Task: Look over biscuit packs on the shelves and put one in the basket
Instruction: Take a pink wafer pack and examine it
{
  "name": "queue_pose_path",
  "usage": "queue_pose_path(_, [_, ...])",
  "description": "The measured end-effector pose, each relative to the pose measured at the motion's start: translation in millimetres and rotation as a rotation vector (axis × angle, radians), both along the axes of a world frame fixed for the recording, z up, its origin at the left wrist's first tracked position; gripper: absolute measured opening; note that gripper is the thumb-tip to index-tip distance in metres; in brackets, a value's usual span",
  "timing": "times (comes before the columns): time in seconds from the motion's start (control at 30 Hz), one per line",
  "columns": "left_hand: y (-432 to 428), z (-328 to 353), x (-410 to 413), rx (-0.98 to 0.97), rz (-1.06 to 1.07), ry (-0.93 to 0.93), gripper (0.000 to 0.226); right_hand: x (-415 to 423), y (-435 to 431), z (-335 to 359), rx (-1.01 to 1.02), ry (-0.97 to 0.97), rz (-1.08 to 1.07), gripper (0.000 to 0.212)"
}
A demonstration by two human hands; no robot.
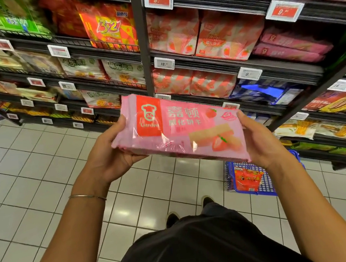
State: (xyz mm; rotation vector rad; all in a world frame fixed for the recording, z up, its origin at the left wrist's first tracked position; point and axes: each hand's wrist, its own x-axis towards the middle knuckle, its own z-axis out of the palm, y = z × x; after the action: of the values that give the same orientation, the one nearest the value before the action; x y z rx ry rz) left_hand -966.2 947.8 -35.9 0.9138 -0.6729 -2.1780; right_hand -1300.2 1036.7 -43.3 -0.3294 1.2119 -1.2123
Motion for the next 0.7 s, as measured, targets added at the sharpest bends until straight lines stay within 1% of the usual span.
queue_pose_path(0.07, [1.7,-2.0,2.9,0.017,-0.003,-0.02,0.039,-3.3,-0.8,-1.8,-0.073,0.043,-0.009,0.03])
queue_pose_path(0.13, [3.2,-2.7,0.5,-0.019,-0.03,-0.086,0.042,-3.4,-2.2,-3.9,-0.114,0.117,0.018,0.023])
queue_pose_path(0.17, [3.7,-3.3,-2.2,-0.06,-0.039,-0.144,0.043,-2.3,-2.7,-4.0,-0.119,0.152,0.019,0.023])
queue_pose_path(0.23, [3.5,-4.2,-8.4,-0.134,-0.034,-0.235,0.048,-2.2,-2.4,-3.7,-0.128,0.187,0.001,0.03])
queue_pose_path(0.33, [2.8,-7.1,-11.5,-0.165,-0.019,-0.217,0.046,-4.0,2.7,-2.2,-0.162,0.19,-0.025,0.039])
queue_pose_path(0.43, [0.8,-11.5,-12.0,-0.213,-0.035,-0.203,0.042,-4.1,8.4,1.7,-0.201,0.185,-0.029,0.029])
queue_pose_path(0.5, [-0.8,-14.6,-16.0,-0.249,-0.059,-0.206,0.046,-4.0,11.1,2.2,-0.184,0.198,-0.041,0.03])
queue_pose_path(0.6, [-1.1,-18.3,-26.8,-0.294,-0.094,-0.196,0.05,-6.5,13.8,-1.9,-0.076,0.274,-0.121,0.046])
queue_pose_path(0.67, [-1.2,-21.1,-33.5,-0.329,-0.123,-0.196,0.053,-8.2,15.8,-2.8,-0.011,0.372,-0.165,0.051])
queue_pose_path(0.7, [-1.5,-22.0,-36.6,-0.348,-0.139,-0.196,0.055,-8.7,17.2,-1.4,0.004,0.463,-0.186,0.054])
